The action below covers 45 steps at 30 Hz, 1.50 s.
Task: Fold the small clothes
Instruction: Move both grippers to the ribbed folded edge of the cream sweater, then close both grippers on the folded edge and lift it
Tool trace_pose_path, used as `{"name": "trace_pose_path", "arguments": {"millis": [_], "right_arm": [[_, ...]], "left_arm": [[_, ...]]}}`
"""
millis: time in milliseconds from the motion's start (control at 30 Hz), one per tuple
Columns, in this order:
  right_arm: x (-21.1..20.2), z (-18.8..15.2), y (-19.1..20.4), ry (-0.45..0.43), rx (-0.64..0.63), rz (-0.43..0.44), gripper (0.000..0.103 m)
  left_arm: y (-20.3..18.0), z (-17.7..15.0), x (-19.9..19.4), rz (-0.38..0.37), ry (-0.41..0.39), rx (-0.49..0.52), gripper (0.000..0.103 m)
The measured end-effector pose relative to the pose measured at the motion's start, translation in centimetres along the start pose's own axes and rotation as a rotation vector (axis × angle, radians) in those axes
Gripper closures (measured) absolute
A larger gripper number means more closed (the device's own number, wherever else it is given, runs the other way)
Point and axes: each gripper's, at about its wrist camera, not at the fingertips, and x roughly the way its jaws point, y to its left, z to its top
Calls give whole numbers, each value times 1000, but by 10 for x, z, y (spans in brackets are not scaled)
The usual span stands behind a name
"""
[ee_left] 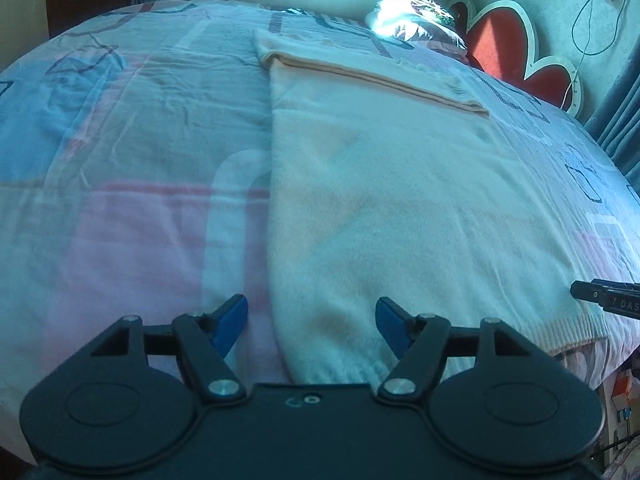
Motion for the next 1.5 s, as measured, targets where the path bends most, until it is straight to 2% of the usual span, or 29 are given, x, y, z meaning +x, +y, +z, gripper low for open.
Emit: {"name": "trace_pose_path", "arguments": {"millis": [167,300,367,433,467,500,533,567,600,633,733,933,1167,1367,1500], "right_arm": [[-8,-12,-14,23,30,-36,44],[-11,-20,-16,47,73,2,44],[-11,-22,-16,57,96,21,44],[-12,-22,-14,57,106,31,46],[-11,-22,-13,62,109,42,55],[-10,-21,-14,67,115,53,61],[-10,-20,-14,70,117,60,64],[-9,-19,-14,75,122,75,73],[-9,-16,-15,77,131,93,85],[-9,-13,-15,80,139,108,91],[-15,-1,-13,53,122,133,94],[-24,52,-12,-79,100,181,94],[9,148,-11,-222,63,208,94],[75,237,-19,-250,105,261,95],[121,279,-18,-239,103,266,95]], "left_arm": [[4,-11,-5,-42,32,-31,36],[1,-15,-4,-90,48,-38,38],[1,-16,-3,-120,57,-53,46],[4,-15,-1,-148,66,-78,59],[6,-14,1,-162,72,-91,62],[8,-13,2,-174,75,-99,72],[9,-12,4,-187,81,-105,86],[11,-12,6,-207,88,-119,92],[13,-11,8,-219,90,-131,94],[14,-10,9,-225,84,-135,95],[9,-1,4,-236,41,-111,96],[0,47,-7,-239,-136,-105,96],[-9,132,13,-211,-320,-100,96],[-9,202,58,-188,-368,-128,96],[-2,240,92,-157,-367,-172,96]]}}
